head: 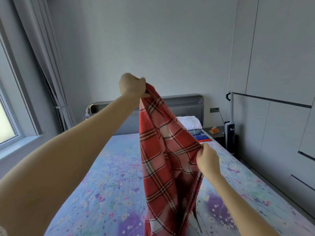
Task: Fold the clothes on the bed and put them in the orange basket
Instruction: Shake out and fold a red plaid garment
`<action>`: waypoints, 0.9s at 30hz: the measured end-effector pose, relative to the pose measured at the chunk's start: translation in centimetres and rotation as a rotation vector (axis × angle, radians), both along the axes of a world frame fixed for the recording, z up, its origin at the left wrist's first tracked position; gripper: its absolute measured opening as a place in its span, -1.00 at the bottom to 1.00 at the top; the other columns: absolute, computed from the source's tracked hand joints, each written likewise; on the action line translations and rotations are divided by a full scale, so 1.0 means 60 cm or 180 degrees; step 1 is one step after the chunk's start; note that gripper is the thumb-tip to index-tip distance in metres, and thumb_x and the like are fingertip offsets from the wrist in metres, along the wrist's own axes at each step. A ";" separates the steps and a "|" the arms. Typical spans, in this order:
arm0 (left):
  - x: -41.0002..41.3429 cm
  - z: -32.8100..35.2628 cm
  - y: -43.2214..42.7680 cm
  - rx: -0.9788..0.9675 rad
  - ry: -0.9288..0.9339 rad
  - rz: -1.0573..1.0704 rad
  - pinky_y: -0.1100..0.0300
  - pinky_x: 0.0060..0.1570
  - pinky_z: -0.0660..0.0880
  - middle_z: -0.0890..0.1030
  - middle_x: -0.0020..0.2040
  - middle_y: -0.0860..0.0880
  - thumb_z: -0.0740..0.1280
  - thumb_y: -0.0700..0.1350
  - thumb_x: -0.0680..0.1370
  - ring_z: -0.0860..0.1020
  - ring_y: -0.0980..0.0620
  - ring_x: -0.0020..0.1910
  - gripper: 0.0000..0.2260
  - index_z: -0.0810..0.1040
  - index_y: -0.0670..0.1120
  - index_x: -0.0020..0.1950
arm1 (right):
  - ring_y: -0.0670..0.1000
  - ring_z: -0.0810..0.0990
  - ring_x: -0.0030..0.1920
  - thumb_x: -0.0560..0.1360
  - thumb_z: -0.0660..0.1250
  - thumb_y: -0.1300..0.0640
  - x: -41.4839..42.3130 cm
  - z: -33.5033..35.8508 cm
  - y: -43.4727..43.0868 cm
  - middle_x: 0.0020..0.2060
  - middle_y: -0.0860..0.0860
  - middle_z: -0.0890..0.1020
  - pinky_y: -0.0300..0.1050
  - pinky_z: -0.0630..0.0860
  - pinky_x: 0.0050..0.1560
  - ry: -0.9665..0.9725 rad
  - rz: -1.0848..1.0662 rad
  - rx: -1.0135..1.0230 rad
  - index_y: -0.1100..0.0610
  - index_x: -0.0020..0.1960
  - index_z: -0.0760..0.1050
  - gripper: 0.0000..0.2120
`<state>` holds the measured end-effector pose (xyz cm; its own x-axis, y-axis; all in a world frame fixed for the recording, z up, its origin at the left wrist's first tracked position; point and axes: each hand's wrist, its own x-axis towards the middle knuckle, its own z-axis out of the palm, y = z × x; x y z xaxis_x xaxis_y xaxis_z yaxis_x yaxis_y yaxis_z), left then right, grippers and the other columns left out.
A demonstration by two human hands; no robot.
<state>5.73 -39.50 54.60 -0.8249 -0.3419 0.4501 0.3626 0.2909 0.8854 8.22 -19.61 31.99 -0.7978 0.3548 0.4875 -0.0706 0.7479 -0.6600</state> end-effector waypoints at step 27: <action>-0.036 -0.137 -0.158 -0.2174 -0.0763 0.0828 0.02 0.09 0.39 0.50 0.12 -0.24 0.23 0.17 0.53 0.47 -0.26 0.16 -0.57 0.47 -0.11 0.24 | 0.05 0.59 -0.03 0.60 0.18 0.05 -0.009 0.248 -0.041 -0.06 0.01 0.67 -0.14 0.35 -0.13 0.0507 0.0920 0.1495 0.10 0.10 0.58 -0.76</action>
<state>3.57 -49.01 46.38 -0.8577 -0.2486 0.4501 0.0285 0.8511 0.5243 7.67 -22.10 46.87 -0.7339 -0.1505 0.6623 -0.3873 0.8938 -0.2261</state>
